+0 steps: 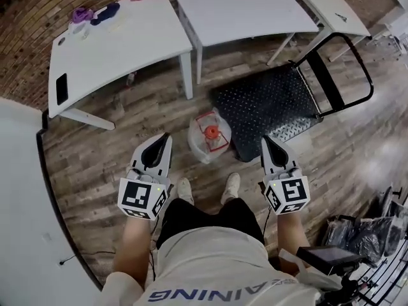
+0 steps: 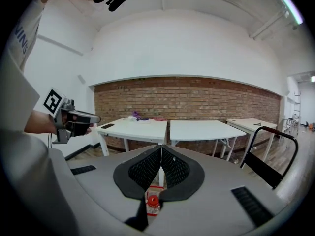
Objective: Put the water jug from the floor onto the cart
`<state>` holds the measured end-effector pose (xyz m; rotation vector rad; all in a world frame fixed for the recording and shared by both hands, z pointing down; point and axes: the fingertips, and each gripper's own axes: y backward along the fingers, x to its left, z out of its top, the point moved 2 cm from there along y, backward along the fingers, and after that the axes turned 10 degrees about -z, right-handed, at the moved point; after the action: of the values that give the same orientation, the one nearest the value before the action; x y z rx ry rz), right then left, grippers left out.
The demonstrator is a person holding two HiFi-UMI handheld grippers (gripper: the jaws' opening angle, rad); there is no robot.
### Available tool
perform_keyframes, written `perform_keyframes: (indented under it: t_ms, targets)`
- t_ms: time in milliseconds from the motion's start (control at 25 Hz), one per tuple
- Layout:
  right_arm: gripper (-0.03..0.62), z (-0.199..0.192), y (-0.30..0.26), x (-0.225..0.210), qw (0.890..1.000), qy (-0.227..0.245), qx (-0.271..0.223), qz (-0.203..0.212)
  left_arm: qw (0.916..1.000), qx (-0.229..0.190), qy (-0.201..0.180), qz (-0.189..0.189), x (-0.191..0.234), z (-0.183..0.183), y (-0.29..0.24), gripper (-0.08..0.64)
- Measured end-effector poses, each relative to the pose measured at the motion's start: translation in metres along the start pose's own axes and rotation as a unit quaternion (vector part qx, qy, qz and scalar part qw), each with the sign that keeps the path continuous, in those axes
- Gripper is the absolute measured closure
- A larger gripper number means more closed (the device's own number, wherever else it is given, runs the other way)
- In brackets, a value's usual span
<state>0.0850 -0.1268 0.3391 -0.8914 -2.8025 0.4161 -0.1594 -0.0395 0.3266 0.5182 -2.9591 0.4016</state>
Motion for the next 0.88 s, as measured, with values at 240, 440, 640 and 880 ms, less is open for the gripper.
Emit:
perform_keyframes:
  t_ms: [240, 440, 640, 880]
  targets:
    - [0.588, -0.017, -0.048, -0.009, 0.998, 0.016, 0.008, 0.059, 0.9988, 0.01, 0.021, 0.043, -0.001, -0.02, -0.022, 0.56]
    - [0.586, -0.045, -0.08, -0.009, 0.996, 0.008, 0.031, 0.085, 0.9986, 0.017, 0.011, 0.05, 0.004, -0.039, -0.046, 0.56]
    - [0.584, -0.085, -0.102, 0.012, 0.993, -0.004, 0.059, 0.101, 0.9974, 0.034, 0.017, 0.06, 0.019, -0.071, -0.05, 0.56]
    - [0.581, -0.13, -0.132, 0.028, 0.99, 0.004, 0.08, 0.113, 0.9961, 0.053, 0.028, 0.064, 0.032, -0.109, -0.048, 0.56]
